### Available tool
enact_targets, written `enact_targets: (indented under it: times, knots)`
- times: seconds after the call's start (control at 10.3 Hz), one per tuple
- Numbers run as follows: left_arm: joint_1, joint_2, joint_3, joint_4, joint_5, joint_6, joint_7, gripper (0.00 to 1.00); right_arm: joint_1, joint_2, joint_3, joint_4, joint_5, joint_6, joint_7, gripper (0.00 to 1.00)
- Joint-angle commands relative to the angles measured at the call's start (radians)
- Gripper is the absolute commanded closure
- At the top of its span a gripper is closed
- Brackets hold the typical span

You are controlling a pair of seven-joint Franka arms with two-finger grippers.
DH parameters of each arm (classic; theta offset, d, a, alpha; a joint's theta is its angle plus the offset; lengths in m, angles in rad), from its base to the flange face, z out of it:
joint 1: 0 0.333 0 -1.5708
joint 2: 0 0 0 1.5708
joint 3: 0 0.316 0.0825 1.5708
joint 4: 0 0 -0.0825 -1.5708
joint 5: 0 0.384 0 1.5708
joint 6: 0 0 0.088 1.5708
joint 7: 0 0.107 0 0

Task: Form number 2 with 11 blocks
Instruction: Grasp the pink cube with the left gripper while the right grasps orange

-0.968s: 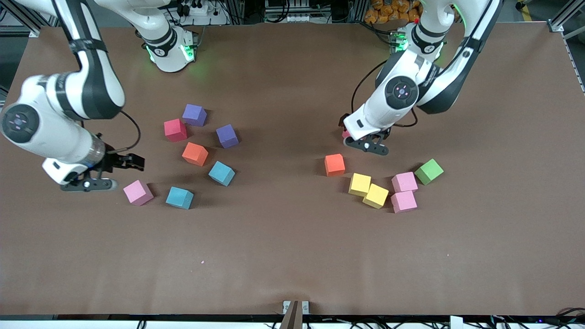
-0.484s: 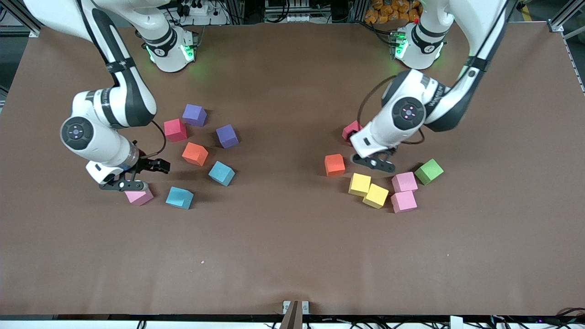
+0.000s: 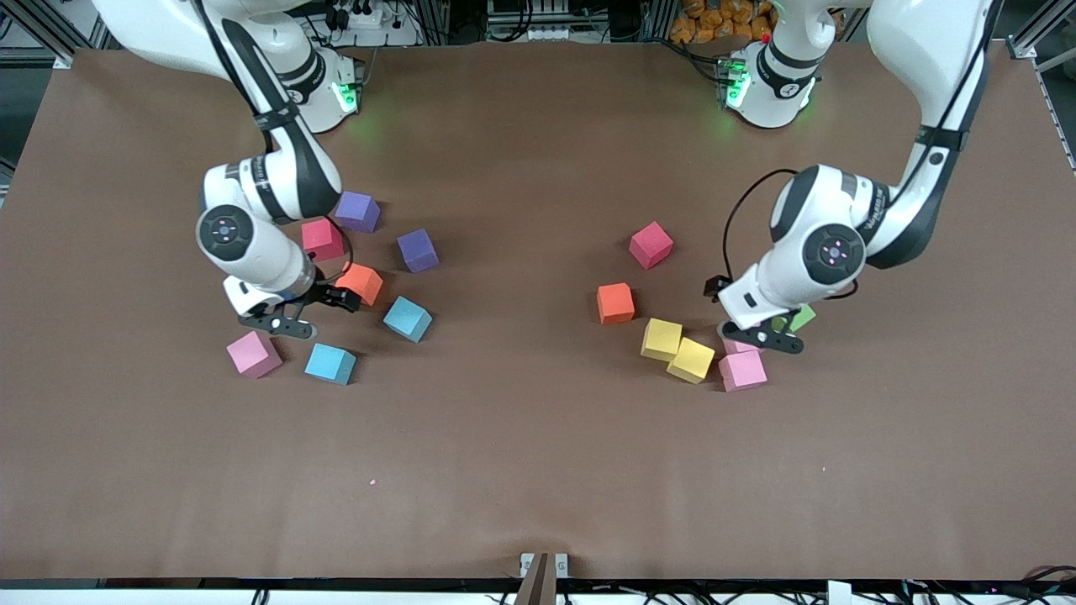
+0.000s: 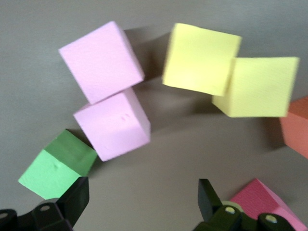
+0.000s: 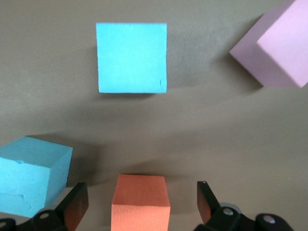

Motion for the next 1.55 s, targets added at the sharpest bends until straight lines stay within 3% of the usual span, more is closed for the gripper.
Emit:
enact_targets:
  times: [0.0, 0.29, 0.87, 1.45]
  knots:
    - [-0.007, 0.049, 0.022, 0.059, 0.026, -0.006, -0.005, 0.00, -0.008, 0.001, 0.002, -0.025, 0.000, 0.019, 0.077, 0.00]
    - [-0.009, 0.073, 0.031, 0.066, 0.022, -0.005, -0.023, 0.00, 0.036, 0.021, 0.000, -0.034, 0.068, 0.022, 0.123, 0.00]
    - [-0.018, 0.153, 0.062, 0.129, 0.016, -0.003, -0.273, 0.00, 0.078, 0.058, -0.001, -0.086, 0.068, 0.085, 0.122, 0.00]
    - [-0.021, 0.187, 0.065, 0.122, 0.027, 0.058, -0.340, 0.00, 0.078, -0.005, -0.001, -0.085, 0.066, 0.038, 0.103, 0.00]
